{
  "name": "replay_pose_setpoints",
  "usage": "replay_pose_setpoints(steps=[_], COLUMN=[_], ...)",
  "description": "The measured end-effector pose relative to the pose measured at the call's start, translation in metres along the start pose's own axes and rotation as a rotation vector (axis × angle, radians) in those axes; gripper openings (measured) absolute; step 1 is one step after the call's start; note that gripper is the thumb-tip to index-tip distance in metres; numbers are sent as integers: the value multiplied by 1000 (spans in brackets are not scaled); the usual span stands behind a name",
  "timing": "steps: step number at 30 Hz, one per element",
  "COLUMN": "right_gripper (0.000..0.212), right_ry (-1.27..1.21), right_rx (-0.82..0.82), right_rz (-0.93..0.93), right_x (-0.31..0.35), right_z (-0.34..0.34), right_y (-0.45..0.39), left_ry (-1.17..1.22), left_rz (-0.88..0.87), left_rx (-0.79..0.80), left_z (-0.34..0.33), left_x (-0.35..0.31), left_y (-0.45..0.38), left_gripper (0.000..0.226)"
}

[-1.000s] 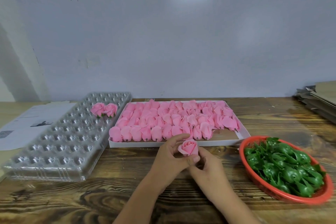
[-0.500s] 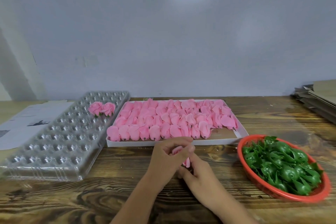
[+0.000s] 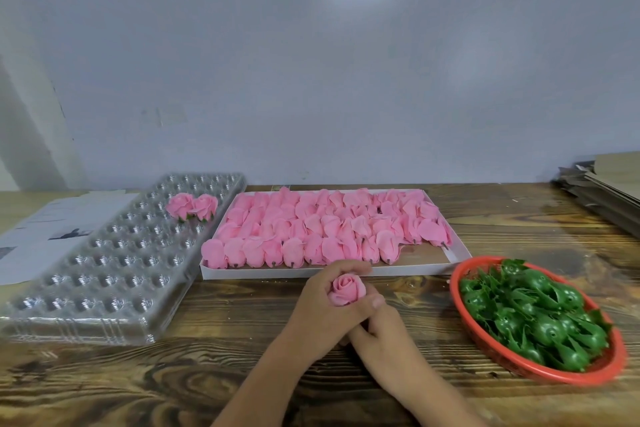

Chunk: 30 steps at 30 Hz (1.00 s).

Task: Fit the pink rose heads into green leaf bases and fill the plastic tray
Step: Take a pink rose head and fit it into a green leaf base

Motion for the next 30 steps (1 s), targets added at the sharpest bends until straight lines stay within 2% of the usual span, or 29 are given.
replay_pose_setpoints(steps=[5,9,14,17,20,26,30], right_gripper=[33,38,35,29,14,43,45], right_ry=[67,85,95,108,119,68,63], right_rx=[11,26,30,32,0,-14,-39], right_rz=[-5,-17,-34,-38,-49,-26,-31], right_x=[0,-1,-3,-4,-5,-5,-4], right_z=[-1,-1,0,0,3,2,5], right_y=[2,1,2,3,3,1,2], left_ry=[151,163,160,137,120,29,44], left_rz=[9,31,-27,-59,-48,-23,26], left_rx=[-119,-78,-46,-39,-34,15,41], left_z=[15,9,8,6,4,1,-1], left_x=[-8,-7,-12,-15,-12,-1,4], left_y=[0,1,0,1,2,0,0], left_gripper=[32,17,12,14,13,27,35])
Point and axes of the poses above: each hand's wrist, its own y-axis away from the middle knuckle, its own z-axis out of the back of the hand, x = y × z, the point moved 9 cm from there along -y, towards the middle knuckle, and after that the axes turned 2 degrees about -x, right-handed, at the moved point
